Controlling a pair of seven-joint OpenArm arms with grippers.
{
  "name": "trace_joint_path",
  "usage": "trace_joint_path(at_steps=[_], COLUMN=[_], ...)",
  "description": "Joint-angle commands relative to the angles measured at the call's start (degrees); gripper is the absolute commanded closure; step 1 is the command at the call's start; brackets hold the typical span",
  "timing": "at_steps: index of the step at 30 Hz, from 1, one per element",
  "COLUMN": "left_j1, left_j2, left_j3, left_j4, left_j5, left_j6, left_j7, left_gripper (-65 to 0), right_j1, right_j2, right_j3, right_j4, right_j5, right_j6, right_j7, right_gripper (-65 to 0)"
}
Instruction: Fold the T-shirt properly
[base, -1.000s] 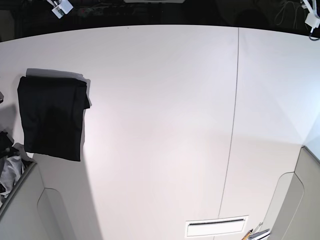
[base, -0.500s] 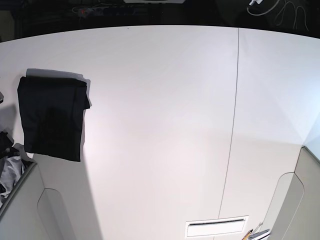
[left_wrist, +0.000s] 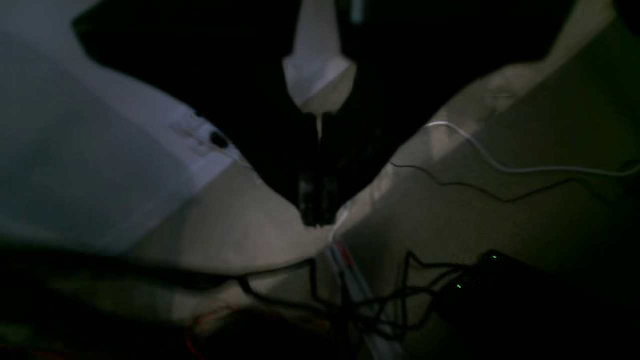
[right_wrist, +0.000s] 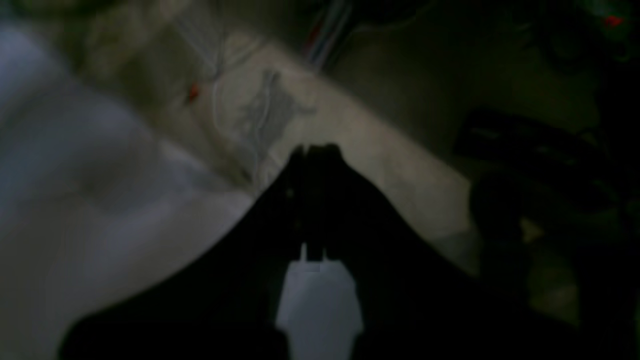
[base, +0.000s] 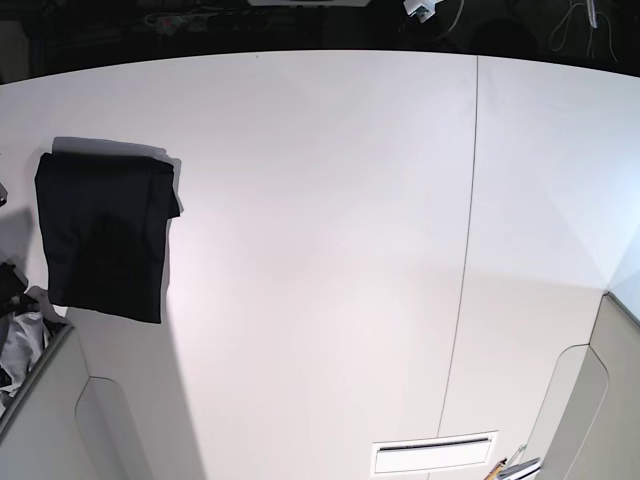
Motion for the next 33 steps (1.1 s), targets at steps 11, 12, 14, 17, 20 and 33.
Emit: trace_joint_path(at_steps=[11, 12, 14, 17, 20, 33], left_j1=[-11.8, -12.3, -12.7, -13.4, -13.5, -13.4], left_j2=[2.0, 2.1, 2.1, 2.1, 2.3, 5.0], left_j3=[-0.2, -0.2, -0.3, -0.4, -2.8, -14.2], left_j4=[-14.8, -14.8, -14.8, -14.8, -14.8, -14.8], left_j5=[5.7, 5.7, 5.7, 3.4, -4.1, -6.5], left_j6=[24.0, 25.2, 25.4, 25.4, 25.1, 24.5], left_j7=[-9.9, -10.5, -11.1, -11.3, -11.3, -11.2], left_gripper=[0.0, 0.0, 0.0, 0.0, 0.0, 0.0], right_j1=[9.9, 10.8, 12.0, 13.1, 14.4, 18.5], right_j2=[-11.8, -12.6, -13.8, -14.8, -15.1, -15.1], right_j3=[8.9, 10.2, 12.7, 16.7, 20.7, 25.8], right_j4=[-8.1, -8.2, -8.2, -8.1, -8.1, -8.0], right_j5=[6.2, 7.1, 7.7, 8.7, 11.4, 11.3], right_j6=[-9.4, -9.8, -10.4, -10.4, -10.3, -10.3], right_j7=[0.0, -0.1, 0.0, 0.0, 0.0, 0.0], right_gripper=[0.0, 0.0, 0.0, 0.0, 0.0, 0.0])
